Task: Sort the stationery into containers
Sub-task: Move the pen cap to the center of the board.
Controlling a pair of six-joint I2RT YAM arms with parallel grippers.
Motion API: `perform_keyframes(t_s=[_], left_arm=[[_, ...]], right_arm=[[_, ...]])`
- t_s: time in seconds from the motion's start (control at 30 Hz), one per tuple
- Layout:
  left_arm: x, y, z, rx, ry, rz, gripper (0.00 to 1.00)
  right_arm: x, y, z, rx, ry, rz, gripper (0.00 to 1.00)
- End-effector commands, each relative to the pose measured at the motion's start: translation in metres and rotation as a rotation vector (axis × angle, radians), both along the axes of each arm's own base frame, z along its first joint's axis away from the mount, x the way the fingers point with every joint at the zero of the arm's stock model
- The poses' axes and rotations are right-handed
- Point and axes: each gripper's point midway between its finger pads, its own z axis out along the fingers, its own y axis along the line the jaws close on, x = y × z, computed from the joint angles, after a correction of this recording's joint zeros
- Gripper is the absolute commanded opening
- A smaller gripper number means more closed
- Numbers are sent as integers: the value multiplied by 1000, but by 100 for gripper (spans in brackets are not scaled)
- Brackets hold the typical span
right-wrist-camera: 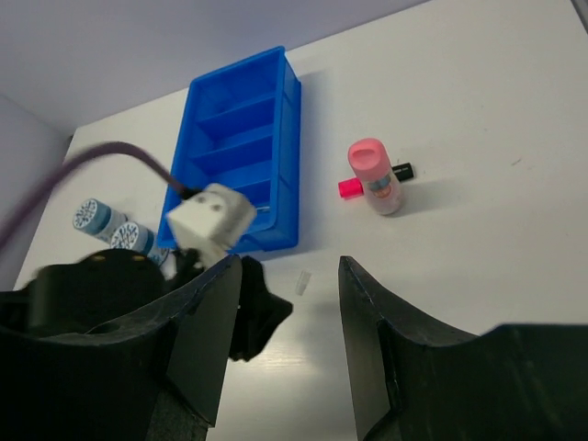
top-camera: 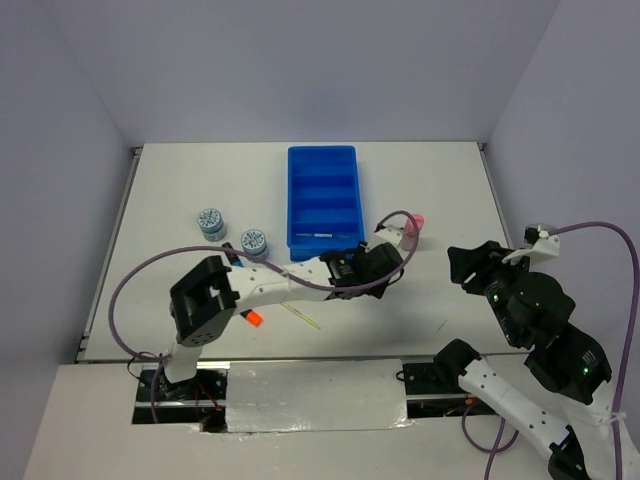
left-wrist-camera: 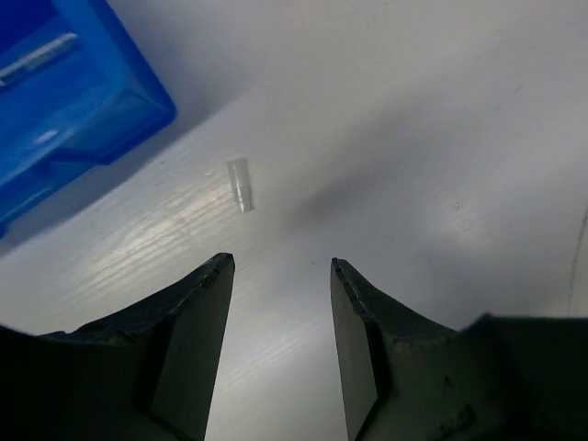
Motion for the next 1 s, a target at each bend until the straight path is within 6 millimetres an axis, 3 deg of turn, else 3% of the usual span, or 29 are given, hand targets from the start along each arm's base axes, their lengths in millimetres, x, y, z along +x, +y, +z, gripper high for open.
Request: perform_keyframes(t_s=[0.0, 0.33, 0.53, 0.97], left_arm=[[3, -4, -25, 101, 8, -4, 58], [21, -9, -56, 142, 8, -9, 58], [34, -4, -67, 145, 24, -7, 54], [41, -21, -78, 126, 17, -126, 51]], right_arm=[[-5, 1, -8, -30, 15, 35, 54], [-14, 9, -10, -24, -19, 115, 54], [-13, 15, -12, -28, -17, 143, 54], [-14, 28, -6, -21, -42, 212, 54]])
